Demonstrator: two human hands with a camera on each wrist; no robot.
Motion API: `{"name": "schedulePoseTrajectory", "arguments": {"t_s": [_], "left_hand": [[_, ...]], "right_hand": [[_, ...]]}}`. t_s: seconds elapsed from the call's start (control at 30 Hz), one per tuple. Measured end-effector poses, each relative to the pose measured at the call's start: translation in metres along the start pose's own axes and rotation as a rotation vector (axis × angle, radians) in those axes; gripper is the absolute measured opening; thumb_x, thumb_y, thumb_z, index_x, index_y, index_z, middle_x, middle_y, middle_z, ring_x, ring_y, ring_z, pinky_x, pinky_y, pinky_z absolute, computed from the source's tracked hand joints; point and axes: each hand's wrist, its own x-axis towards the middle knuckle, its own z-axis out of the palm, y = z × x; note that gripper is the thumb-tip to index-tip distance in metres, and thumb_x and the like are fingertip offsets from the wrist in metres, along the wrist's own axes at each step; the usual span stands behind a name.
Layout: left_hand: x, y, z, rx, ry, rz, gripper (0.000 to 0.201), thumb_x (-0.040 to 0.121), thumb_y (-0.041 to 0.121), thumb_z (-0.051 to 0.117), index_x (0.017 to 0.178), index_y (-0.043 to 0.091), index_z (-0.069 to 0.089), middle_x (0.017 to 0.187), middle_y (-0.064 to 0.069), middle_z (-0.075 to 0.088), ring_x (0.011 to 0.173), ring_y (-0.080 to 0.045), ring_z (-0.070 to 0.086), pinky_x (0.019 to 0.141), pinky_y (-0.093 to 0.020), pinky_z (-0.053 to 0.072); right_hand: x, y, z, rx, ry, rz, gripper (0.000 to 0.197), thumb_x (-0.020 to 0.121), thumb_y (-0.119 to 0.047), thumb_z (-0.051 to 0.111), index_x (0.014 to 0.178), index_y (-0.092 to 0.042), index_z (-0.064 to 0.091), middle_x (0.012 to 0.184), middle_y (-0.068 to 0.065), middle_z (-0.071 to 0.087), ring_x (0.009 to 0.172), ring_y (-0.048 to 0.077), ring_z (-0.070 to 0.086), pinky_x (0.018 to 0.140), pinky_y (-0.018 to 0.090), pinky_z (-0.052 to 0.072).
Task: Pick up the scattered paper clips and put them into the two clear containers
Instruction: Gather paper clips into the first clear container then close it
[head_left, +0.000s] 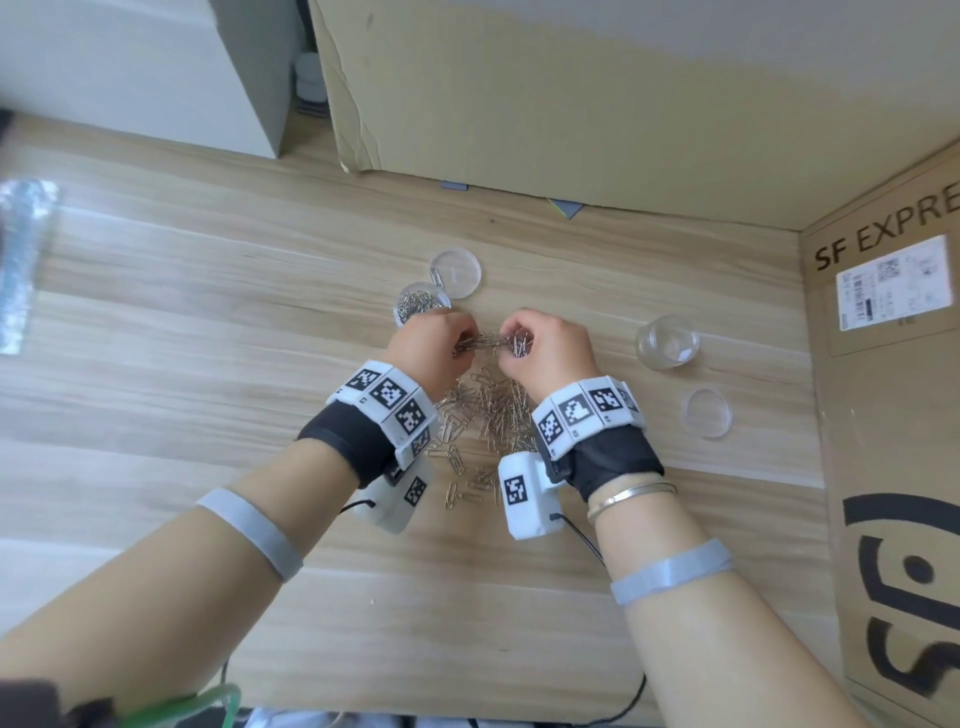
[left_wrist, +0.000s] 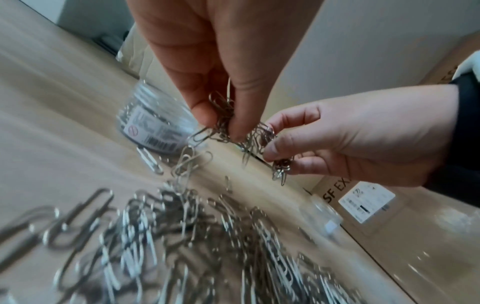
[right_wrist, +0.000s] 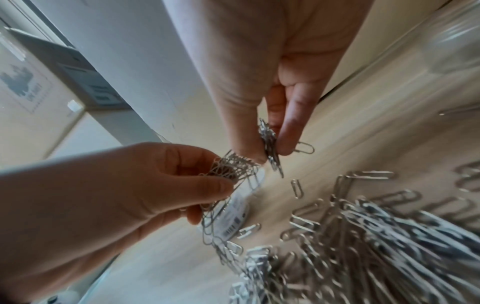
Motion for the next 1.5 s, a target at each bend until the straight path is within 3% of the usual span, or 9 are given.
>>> {"name": "schedulePoseTrajectory", "arguments": {"t_s": [0.13, 0.3, 0.47, 0.63, 0.7, 0.97, 1.17, 1.37, 1.5], "left_hand": [[0.004, -0.005, -0.018, -0.027, 0.079, -0.020, 0.025, 0.086, 0.014, 0.059, 0.109, 0.004, 0.063, 0.107, -0.015, 0.064, 0.096, -0.029, 0.059, 0.076, -0.026, 0.039], [0.015, -0.016, -0.032, -0.035, 0.161, -0.096, 0.023, 0.087, 0.010, 0.056, 0.108, 0.003, 0.062, 0.106, -0.017, 0.063, 0.094, -0.030, 0.059, 0.073, -0.024, 0.037], [0.018, -0.021, -0.030, -0.003, 0.124, -0.129, 0.022, 0.086, 0.008, 0.058, 0.106, 0.001, 0.063, 0.105, -0.018, 0.063, 0.094, -0.030, 0.059, 0.073, -0.027, 0.040], [0.018, -0.021, -0.032, 0.029, 0.058, -0.175, 0.033, 0.086, 0.009, 0.060, 0.119, 0.011, 0.060, 0.116, -0.010, 0.064, 0.104, -0.026, 0.059, 0.083, -0.028, 0.044], [0.017, -0.020, -0.034, 0.010, 0.042, -0.187, 0.036, 0.087, 0.012, 0.060, 0.123, 0.013, 0.058, 0.121, -0.007, 0.064, 0.111, -0.023, 0.059, 0.092, -0.030, 0.045], [0.011, -0.035, -0.041, -0.130, 0.279, -0.244, 0.029, 0.088, -0.003, 0.043, 0.108, 0.005, 0.062, 0.110, -0.015, 0.065, 0.098, -0.030, 0.061, 0.081, -0.030, 0.045], [0.005, -0.041, -0.038, -0.132, 0.204, -0.268, 0.045, 0.083, -0.009, 0.042, 0.119, 0.012, 0.057, 0.120, -0.012, 0.058, 0.105, -0.028, 0.058, 0.084, -0.031, 0.045], [0.005, -0.041, -0.033, -0.162, 0.209, -0.242, 0.032, 0.084, -0.002, 0.051, 0.113, 0.009, 0.061, 0.116, -0.013, 0.061, 0.097, -0.029, 0.062, 0.086, -0.037, 0.051], [0.006, -0.042, -0.035, -0.165, 0.230, -0.239, 0.028, 0.083, -0.004, 0.051, 0.107, 0.007, 0.062, 0.108, -0.012, 0.066, 0.095, -0.027, 0.063, 0.080, -0.030, 0.048]], "right_hand": [[0.006, -0.009, -0.002, 0.032, 0.036, -0.018, 0.014, 0.079, -0.017, 0.067, 0.093, -0.020, 0.067, 0.060, -0.011, 0.047, 0.061, 0.013, 0.046, 0.061, 0.022, 0.036], [0.011, -0.013, 0.003, 0.044, 0.026, -0.036, 0.012, 0.080, -0.016, 0.067, 0.091, -0.019, 0.067, 0.056, -0.016, 0.041, 0.048, 0.000, 0.036, 0.059, 0.021, 0.035], [0.013, -0.018, 0.007, 0.036, 0.024, -0.040, 0.011, 0.080, -0.017, 0.066, 0.091, -0.020, 0.066, 0.055, -0.015, 0.040, 0.050, 0.008, 0.041, 0.059, 0.021, 0.035], [0.022, -0.026, 0.006, 0.039, 0.033, -0.060, 0.013, 0.081, -0.019, 0.066, 0.094, -0.021, 0.066, 0.054, -0.013, 0.040, 0.047, 0.003, 0.036, 0.058, 0.021, 0.034], [0.026, -0.032, 0.005, 0.041, 0.040, -0.072, 0.012, 0.081, -0.019, 0.066, 0.093, -0.020, 0.067, 0.054, -0.011, 0.042, 0.051, 0.010, 0.041, 0.060, 0.021, 0.033], [0.039, -0.059, 0.017, -0.010, 0.018, -0.170, 0.017, 0.081, -0.013, 0.063, 0.096, -0.020, 0.067, 0.091, 0.003, 0.069, 0.076, 0.018, 0.056, 0.068, 0.025, 0.043], [0.049, -0.070, 0.030, -0.157, -0.061, -0.209, 0.026, 0.084, -0.009, 0.058, 0.106, -0.019, 0.066, 0.113, 0.004, 0.065, 0.102, 0.023, 0.061, 0.080, 0.028, 0.046], [0.046, -0.071, 0.029, -0.041, -0.069, -0.171, 0.035, 0.083, -0.020, 0.066, 0.117, -0.022, 0.061, 0.108, 0.004, 0.070, 0.098, 0.020, 0.065, 0.086, 0.029, 0.051], [0.048, -0.065, 0.031, 0.215, 0.002, -0.077, 0.025, 0.090, -0.010, 0.053, 0.110, -0.018, 0.066, 0.101, 0.007, 0.073, 0.091, 0.022, 0.070, 0.088, 0.037, 0.055]]}}
